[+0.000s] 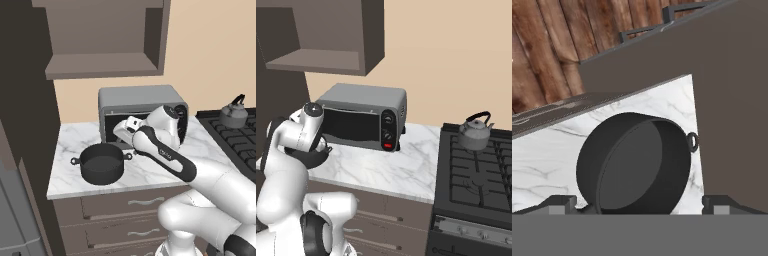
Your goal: Pick the kettle from the cabinet and place it on a stove burner. Then pick the pot from the counter and place it on another stove burner. Finally, turn both burners on.
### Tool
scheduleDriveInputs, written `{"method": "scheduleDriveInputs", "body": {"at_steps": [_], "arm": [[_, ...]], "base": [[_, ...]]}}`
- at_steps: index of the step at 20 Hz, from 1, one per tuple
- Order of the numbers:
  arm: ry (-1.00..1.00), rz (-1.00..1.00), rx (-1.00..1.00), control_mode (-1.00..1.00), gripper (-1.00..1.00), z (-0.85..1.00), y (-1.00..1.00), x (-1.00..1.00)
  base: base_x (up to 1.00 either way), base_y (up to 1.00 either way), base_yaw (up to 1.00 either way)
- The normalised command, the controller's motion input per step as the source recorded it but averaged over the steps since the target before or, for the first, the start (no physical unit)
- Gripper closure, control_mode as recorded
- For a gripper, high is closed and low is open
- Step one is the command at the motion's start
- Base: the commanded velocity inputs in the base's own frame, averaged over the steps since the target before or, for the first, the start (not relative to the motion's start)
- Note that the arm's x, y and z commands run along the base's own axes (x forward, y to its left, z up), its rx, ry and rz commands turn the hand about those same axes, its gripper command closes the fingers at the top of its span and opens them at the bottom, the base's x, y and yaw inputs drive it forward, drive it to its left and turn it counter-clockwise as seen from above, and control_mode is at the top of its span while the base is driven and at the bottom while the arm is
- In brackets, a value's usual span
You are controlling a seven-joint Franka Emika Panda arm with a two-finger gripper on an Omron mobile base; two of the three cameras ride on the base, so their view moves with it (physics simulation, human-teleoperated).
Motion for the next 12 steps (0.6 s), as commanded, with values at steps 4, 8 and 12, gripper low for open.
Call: {"method": "scheduleDriveInputs", "body": {"at_steps": [4, 8, 12], "arm": [[0.02, 0.0, -0.06, -1.0, -1.0, -0.2, 0.0, 0.07], [0.0, 0.0, -0.05, -1.0, -1.0, -0.2, 0.0, 0.0], [0.0, 0.0, -0.06, -1.0, -1.0, -0.21, 0.0, 0.0]], "base": [[0.0, 0.0, 0.0], [0.0, 0.0, 0.0], [0.0, 0.0, 0.0]]}}
